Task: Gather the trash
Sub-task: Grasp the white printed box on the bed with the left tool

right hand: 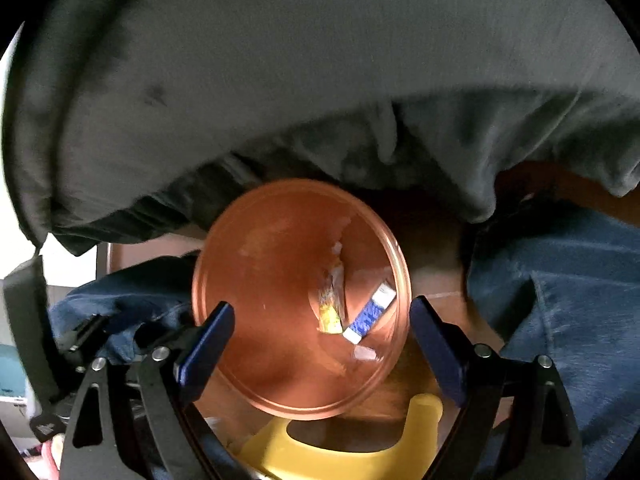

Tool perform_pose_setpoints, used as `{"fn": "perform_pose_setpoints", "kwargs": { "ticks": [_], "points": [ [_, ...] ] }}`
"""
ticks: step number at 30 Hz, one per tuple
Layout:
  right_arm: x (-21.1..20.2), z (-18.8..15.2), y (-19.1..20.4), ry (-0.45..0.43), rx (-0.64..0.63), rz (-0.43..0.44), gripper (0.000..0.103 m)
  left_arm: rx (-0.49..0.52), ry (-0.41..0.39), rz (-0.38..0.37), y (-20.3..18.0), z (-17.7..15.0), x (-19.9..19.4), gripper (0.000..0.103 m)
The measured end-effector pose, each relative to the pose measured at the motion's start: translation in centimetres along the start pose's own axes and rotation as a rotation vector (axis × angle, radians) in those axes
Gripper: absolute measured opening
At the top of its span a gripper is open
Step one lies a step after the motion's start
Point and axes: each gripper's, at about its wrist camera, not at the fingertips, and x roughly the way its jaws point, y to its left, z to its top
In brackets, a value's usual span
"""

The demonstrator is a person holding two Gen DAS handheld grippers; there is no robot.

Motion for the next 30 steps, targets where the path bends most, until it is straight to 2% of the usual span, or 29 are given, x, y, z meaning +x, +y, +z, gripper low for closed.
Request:
{"fn": "perform_pose_setpoints", "kwargs": {
  "ticks": [5,7,10,14,16,22,24,25,30],
  "points": [
    [-4.9,0.1,1.3,-0.142,-0.093,-0.021,0.090,0.051,-0.258,-0.053,0.2,1.6,-9.3,0.080],
    [-6.5,0.2,1.4,-0.187,-0.111,-0.017,0.090,0.065,-0.363,-0.066,0.5,3.1,-12.9,0.093],
    [-8.0,0.3,1.6,-0.224,-0.118,0.002,0.091,0.067,-0.478,-0.099,1.4,6.2,-16.7,0.093],
    [-8.7,0.1,2.2,-0.242,-0.149,0.013,0.091,-0.014,-0.523,-0.152,2.5,12.1,-19.8,0.093],
    [-8.7,-0.1,2.5,-0.239,-0.158,0.020,0.091,-0.035,-0.537,-0.151,2.6,15.0,-20.7,0.093],
    [-7.5,0.0,2.6,-0.208,-0.154,0.063,0.091,-0.028,-0.537,-0.045,0.9,24.3,-22.2,0.093],
    [-7.2,-0.1,2.6,-0.200,-0.156,0.071,0.091,-0.043,-0.527,0.013,1.0,26.9,-22.0,0.093],
    [-7.0,-0.1,2.6,-0.195,-0.155,0.078,0.091,-0.059,-0.513,0.069,1.0,28.5,-21.6,0.093],
    [-6.5,0.2,1.8,-0.179,-0.133,0.091,0.091,-0.074,-0.465,0.097,0.8,32.5,-19.9,0.093]
  ]
}}
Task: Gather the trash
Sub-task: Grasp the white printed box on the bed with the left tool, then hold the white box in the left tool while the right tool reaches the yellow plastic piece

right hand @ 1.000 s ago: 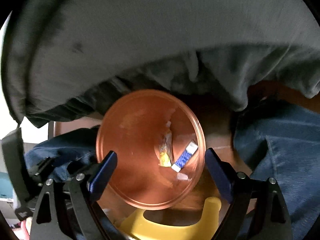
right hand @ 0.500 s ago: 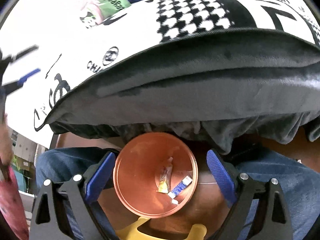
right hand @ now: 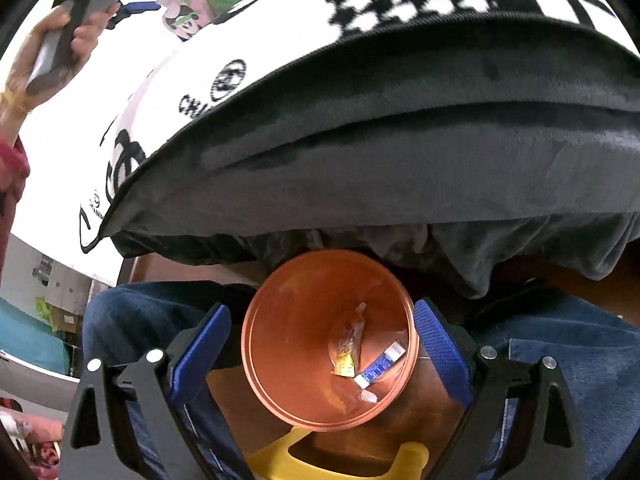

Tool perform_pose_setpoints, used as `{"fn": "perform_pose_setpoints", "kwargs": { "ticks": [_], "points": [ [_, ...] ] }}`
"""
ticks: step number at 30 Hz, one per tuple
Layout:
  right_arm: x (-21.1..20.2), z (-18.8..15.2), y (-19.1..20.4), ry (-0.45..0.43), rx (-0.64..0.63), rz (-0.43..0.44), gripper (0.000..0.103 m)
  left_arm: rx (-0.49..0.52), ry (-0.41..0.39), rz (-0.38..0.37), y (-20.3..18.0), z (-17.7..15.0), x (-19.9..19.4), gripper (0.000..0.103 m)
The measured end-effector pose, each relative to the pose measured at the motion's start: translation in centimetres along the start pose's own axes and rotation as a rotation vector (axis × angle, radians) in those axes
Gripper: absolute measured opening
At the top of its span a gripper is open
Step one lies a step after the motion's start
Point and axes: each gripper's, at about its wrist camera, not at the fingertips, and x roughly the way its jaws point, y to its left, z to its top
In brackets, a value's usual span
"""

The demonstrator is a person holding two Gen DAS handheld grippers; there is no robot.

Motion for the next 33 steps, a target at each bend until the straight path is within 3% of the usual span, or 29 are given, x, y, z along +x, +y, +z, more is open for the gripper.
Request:
{"fn": "perform_pose_setpoints", "kwargs": {
  "ticks": [2,3,4,9,20,27,33],
  "points": [
    [0.0,0.1,-0.4,0.002,0.014,0.005,0.091,0.003,0.010,0.014,-0.1,0.2,0.5,0.092],
    [0.0,0.2,-0.5,0.000,0.018,0.005,0.091,-0.005,0.017,0.018,0.0,0.2,0.9,0.084],
    [0.0,0.2,-0.7,-0.002,0.022,0.006,0.091,-0.013,0.024,0.008,0.2,0.1,1.1,0.067],
    [-0.1,0.3,-0.8,-0.001,0.027,0.010,0.091,-0.036,0.016,-0.020,0.6,0.0,0.2,0.066],
    [-2.1,0.5,1.4,-0.044,-0.028,0.011,0.091,-0.025,-0.156,-0.110,1.6,-1.0,-9.1,0.066],
    [-3.8,2.6,3.9,-0.104,-0.106,0.004,0.091,-0.010,-0.205,-0.125,4.4,-6.6,-14.1,0.066],
    [-6.0,8.2,7.2,-0.220,-0.215,-0.016,0.091,-0.060,-0.185,-0.134,8.2,-13.1,-15.0,0.066]
  ]
}}
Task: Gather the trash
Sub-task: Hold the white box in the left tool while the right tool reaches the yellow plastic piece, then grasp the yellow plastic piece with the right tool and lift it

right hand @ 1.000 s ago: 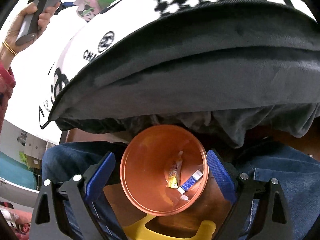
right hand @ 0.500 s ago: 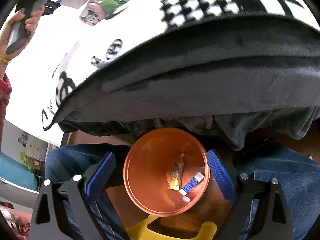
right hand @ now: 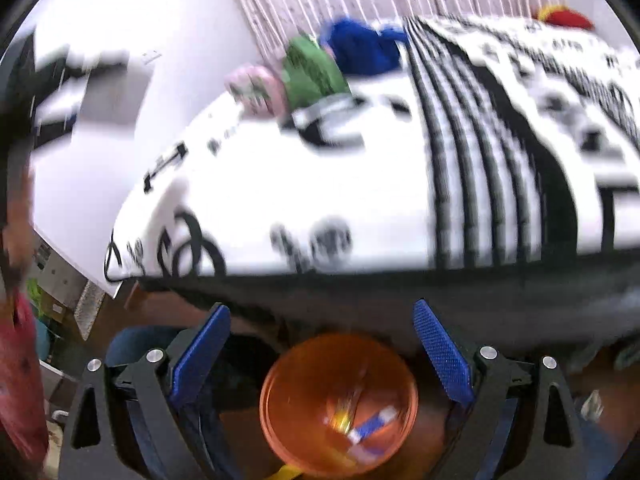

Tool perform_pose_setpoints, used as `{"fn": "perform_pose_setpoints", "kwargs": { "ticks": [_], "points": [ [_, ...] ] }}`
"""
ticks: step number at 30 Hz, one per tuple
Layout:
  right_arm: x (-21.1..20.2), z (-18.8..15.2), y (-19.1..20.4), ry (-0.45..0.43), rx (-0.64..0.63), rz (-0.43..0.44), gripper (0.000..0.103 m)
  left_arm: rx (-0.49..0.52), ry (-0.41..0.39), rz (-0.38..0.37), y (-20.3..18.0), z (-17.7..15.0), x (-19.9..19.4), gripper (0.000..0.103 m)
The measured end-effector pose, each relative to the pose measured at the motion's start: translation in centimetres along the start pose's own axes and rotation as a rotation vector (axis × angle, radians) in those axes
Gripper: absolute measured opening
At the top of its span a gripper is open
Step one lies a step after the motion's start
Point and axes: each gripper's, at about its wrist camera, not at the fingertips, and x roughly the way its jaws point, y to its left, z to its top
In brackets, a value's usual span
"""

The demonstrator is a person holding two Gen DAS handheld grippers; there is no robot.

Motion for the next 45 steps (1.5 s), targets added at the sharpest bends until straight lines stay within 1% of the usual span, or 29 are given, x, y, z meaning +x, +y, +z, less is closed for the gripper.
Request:
{"fn": "perform_pose_setpoints", "kwargs": {
  "ticks": [2,3,5,6,8,12,13,16,17,19,21,22,23,24,25,27,32,38,40,43,45],
  "points": [
    [-0.1,2.3,0.5,-0.019,-0.021,0.007,0.091,-0.020,0.012,0.008,1.3,-2.3,-0.6,0.066],
    [0.0,4.1,0.7,-0.022,-0.021,0.018,0.091,-0.026,0.015,0.014,1.8,-3.2,-0.8,0.066],
    [0.2,6.7,1.0,-0.015,-0.008,0.043,0.091,-0.039,0.025,0.027,2.8,-4.8,-1.0,0.066],
    [0.4,8.6,1.3,-0.012,-0.002,0.052,0.091,-0.044,0.029,0.027,3.2,-5.5,-1.1,0.066],
    [0.6,11.0,2.1,-0.008,0.004,0.048,0.091,-0.054,0.038,0.030,3.9,-6.9,-1.2,0.066],
    [2.3,16.7,3.4,0.041,0.073,0.105,0.091,-0.047,0.037,0.031,4.9,-9.1,-1.7,0.066],
    [3.4,18.5,3.8,0.079,0.092,0.120,0.091,-0.052,0.038,0.026,5.0,-9.4,-1.7,0.066],
    [5.5,21.5,4.4,0.132,0.143,0.095,0.091,-0.070,0.047,-0.010,5.6,-10.5,-1.6,0.066],
    [6.7,22.4,4.5,0.152,0.155,0.071,0.089,-0.074,0.050,-0.018,5.7,-10.7,-1.5,0.066],
    [8.5,23.5,4.5,0.177,0.165,0.017,0.089,-0.080,0.057,-0.033,6.0,-11.2,-1.5,0.066],
    [10.0,24.2,4.7,0.191,0.158,-0.042,0.087,-0.087,0.065,-0.040,6.5,-11.7,-1.4,0.066],
    [10.6,24.5,4.8,0.192,0.151,-0.067,0.083,-0.092,0.067,-0.043,6.6,-11.9,-1.3,0.066],
    [11.1,24.9,5.1,0.187,0.133,-0.102,0.073,-0.097,0.069,-0.045,6.9,-12.1,-1.3,0.066],
    [11.2,25.1,5.3,0.170,0.119,-0.130,0.072,-0.098,0.073,-0.048,7.0,-12.3,-1.3,0.066],
    [11.3,25.1,5.4,0.166,0.114,-0.137,0.072,-0.099,0.077,-0.050,7.2,-12.5,-1.2,0.066],
    [12.1,25.3,5.5,0.194,0.110,-0.133,0.072,-0.102,0.082,-0.057,7.5,-12.9,-1.1,0.066],
    [13.4,24.1,5.8,0.251,0.114,-0.187,0.072,-0.126,0.085,-0.085,8.3,-13.3,-0.9,0.066],
    [14.6,23.1,6.1,0.267,0.098,-0.249,0.072,-0.127,0.089,-0.100,8.4,-13.6,-0.7,0.066],
    [15.1,22.7,6.1,0.273,0.086,-0.281,0.068,-0.134,0.095,-0.114,8.5,-13.7,-0.5,0.066],
    [15.5,22.4,5.8,0.273,0.086,-0.320,0.056,-0.139,0.098,-0.116,8.6,-13.8,-0.4,0.066],
    [15.6,22.3,5.5,0.270,0.091,-0.329,0.054,-0.141,0.101,-0.120,8.6,-13.9,-0.3,0.066]
  ]
}}
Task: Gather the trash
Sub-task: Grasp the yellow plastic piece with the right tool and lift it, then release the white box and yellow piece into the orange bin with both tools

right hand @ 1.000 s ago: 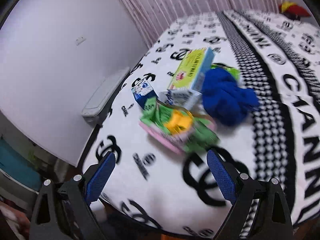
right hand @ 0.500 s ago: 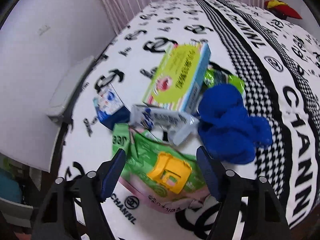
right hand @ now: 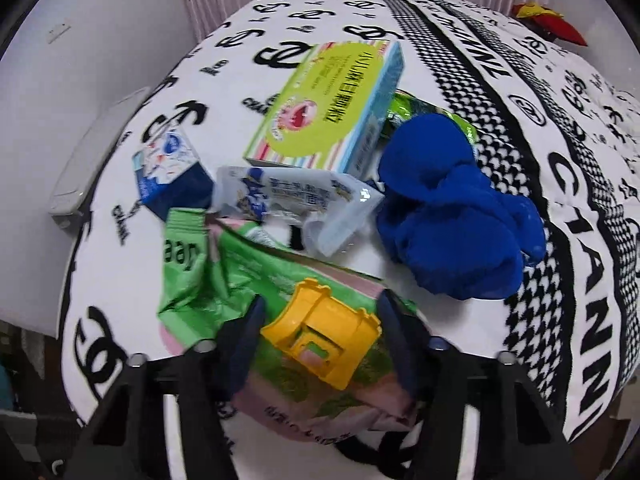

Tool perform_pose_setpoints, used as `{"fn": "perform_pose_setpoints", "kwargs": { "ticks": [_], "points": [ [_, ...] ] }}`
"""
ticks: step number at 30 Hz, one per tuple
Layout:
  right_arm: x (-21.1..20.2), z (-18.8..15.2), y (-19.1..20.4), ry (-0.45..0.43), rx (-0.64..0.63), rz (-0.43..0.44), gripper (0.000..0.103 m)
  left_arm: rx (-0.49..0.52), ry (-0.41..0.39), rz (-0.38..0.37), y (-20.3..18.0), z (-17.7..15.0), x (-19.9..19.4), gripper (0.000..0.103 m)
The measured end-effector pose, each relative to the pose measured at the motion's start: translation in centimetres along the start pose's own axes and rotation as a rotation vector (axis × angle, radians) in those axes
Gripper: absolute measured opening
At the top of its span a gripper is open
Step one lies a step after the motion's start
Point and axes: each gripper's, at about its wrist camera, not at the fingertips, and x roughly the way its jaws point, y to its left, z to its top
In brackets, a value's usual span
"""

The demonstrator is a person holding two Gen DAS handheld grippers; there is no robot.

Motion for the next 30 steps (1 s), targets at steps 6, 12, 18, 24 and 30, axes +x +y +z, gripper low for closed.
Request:
{"fn": "perform_pose_setpoints", "kwargs": {
  "ticks": [6,12,18,24,30],
  "points": [
    [-1.1,-0.2,0.2,-0.046,-0.005,-0.013,0.052,-0.004,0.008,0.002,0.1,-0.3,0.2,0.066],
    [-3.6,0.2,0.4,-0.095,-0.018,0.025,0.052,0.011,0.017,0.000,-0.5,-0.2,0.4,0.066],
    [-8.2,-1.3,-0.2,-0.157,-0.061,0.084,0.053,0.048,0.021,0.002,-2.1,0.1,0.4,0.066],
    [-13.2,-6.8,-2.8,-0.210,-0.131,0.159,0.053,0.094,0.041,0.009,-4.2,-0.1,0.9,0.066],
    [-14.4,-14.7,-5.9,-0.194,-0.179,0.216,0.053,0.134,0.090,0.005,-6.5,-1.5,1.9,0.066]
  ]
}}
